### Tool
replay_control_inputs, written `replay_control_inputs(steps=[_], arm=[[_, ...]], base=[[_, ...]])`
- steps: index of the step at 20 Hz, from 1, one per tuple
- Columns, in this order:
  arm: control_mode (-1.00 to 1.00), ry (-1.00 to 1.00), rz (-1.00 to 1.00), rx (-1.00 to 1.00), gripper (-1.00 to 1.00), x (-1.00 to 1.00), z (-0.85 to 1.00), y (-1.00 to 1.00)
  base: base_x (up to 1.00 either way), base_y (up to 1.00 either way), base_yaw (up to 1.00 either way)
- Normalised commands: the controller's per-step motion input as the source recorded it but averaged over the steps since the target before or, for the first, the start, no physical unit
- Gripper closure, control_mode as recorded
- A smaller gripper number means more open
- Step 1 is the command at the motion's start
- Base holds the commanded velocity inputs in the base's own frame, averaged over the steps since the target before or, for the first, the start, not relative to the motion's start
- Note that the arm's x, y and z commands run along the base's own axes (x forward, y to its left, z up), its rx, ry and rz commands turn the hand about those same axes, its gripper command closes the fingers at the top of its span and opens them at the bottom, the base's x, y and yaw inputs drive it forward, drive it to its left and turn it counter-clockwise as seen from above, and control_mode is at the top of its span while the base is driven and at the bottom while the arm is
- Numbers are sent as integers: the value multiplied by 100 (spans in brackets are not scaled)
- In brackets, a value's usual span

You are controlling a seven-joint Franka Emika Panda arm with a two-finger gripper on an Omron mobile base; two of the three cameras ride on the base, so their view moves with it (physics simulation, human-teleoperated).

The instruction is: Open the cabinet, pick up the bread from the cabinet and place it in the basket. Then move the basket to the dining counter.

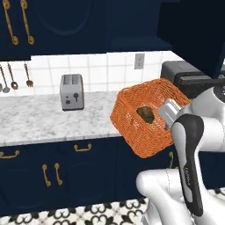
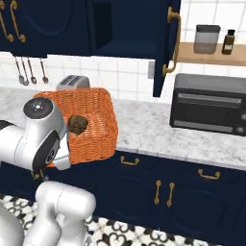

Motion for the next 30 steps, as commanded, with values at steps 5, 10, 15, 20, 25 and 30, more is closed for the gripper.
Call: replay_control_inputs(steps=[5, 10, 15, 20, 25, 30], arm=[[100, 0, 0, 0, 100, 0, 0, 0], [100, 0, 0, 0, 100, 0, 0, 0], [100, 0, 0, 0, 100, 0, 0, 0], [100, 0, 0, 0, 100, 0, 0, 0], [100, 0, 0, 0, 100, 0, 0, 0], [100, 0, 0, 0, 100, 0, 0, 0]], base=[[-65, 14, 53], [0, 0, 100], [0, 0, 100], [0, 0, 100], [0, 0, 100], [0, 0, 100]])
